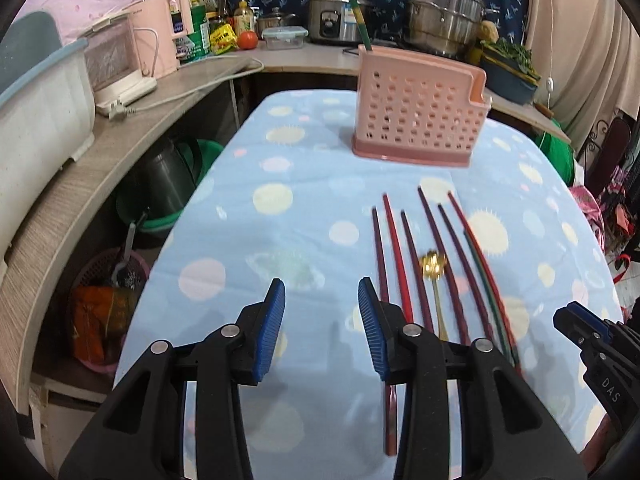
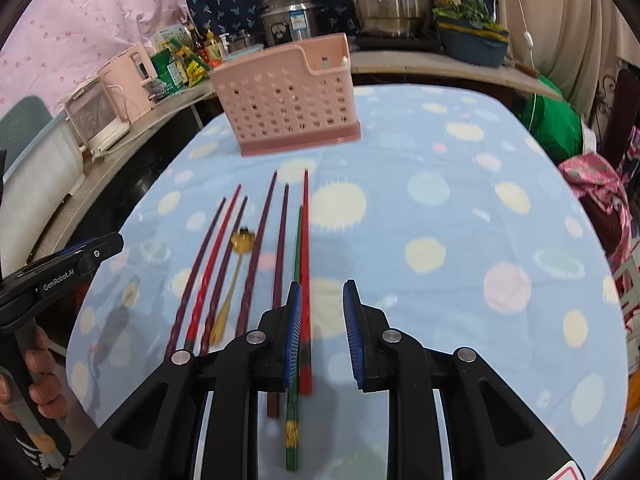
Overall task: Organize utensils
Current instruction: 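Move both open tools back down toward the chopsticks on the table, then grasp a dark-red chopstick with the left tool while the right tool grasps a red chopstick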
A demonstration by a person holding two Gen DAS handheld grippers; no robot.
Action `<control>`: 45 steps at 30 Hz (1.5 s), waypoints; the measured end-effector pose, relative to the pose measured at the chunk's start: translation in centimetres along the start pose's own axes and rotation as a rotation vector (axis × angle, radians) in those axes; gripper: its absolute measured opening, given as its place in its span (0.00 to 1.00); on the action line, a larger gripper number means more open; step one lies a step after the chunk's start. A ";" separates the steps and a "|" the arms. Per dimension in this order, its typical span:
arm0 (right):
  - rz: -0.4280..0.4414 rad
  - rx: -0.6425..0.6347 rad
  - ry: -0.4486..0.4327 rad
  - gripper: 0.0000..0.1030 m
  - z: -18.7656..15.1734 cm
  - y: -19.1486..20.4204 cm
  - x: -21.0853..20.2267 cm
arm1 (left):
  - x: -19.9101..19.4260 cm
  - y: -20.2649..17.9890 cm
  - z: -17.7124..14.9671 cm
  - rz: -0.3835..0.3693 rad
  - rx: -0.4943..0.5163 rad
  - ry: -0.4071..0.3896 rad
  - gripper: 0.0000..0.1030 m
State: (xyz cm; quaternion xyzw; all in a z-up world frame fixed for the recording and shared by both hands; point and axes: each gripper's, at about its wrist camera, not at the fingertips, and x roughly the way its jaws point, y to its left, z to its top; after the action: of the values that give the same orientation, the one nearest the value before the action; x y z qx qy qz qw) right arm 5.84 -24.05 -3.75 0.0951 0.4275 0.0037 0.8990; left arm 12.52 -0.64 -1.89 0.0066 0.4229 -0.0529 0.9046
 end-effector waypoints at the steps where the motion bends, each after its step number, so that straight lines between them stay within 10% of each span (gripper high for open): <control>1: -0.003 0.001 0.007 0.21 -0.5 -0.1 0.1 | 0.1 -0.1 -0.5 0.002 0.001 0.007 0.35; 45: 0.018 0.028 0.071 0.08 -3.7 -0.4 2.7 | 1.3 -2.2 -7.1 -0.089 0.020 0.152 0.35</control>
State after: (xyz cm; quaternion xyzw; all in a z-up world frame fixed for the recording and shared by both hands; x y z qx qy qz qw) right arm 4.69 -23.57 -8.19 0.1115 0.4583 0.0093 0.8817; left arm 7.73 -2.51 -7.37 0.0010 0.4895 -0.0965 0.8667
